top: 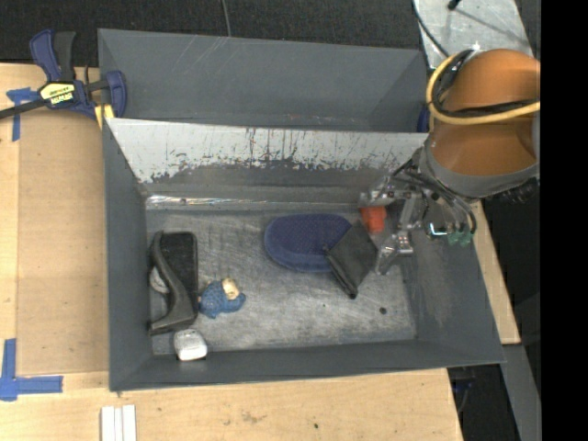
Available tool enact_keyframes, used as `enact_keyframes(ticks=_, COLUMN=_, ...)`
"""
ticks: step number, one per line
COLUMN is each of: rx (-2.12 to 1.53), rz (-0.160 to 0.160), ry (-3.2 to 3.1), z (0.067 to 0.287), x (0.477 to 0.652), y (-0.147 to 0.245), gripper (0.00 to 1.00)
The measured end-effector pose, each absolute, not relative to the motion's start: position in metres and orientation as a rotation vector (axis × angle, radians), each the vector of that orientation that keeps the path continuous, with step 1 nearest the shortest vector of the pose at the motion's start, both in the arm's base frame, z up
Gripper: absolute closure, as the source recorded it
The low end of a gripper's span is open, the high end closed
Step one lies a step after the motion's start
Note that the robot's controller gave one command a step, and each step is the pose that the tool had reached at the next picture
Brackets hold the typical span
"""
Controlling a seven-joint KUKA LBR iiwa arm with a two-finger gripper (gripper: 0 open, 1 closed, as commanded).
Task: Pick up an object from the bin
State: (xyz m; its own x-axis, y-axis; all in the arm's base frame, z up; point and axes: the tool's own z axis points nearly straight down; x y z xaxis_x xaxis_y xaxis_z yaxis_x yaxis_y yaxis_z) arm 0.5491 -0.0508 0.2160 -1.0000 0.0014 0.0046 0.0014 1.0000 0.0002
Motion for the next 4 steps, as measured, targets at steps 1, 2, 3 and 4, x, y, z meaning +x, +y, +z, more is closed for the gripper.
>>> enact_keyframes(ticks=1, rx=-0.238, rz=0.0, ry=-3.156, z=0.075, x=0.583, y=0.01, gripper=0.0)
enact_keyframes(ticks=2, rx=-0.573, rz=-0.002, ry=-3.095, z=0.102, x=0.582, y=0.024, gripper=0.0)
enact_keyframes(ticks=3, rx=-0.805, rz=-0.002, ry=-3.042, z=0.113, x=0.587, y=0.033, gripper=0.0)
enact_keyframes(ticks=4, rx=-1.273, rz=-0.005, ry=-2.876, z=0.074, x=0.592, y=0.036, gripper=0.0)
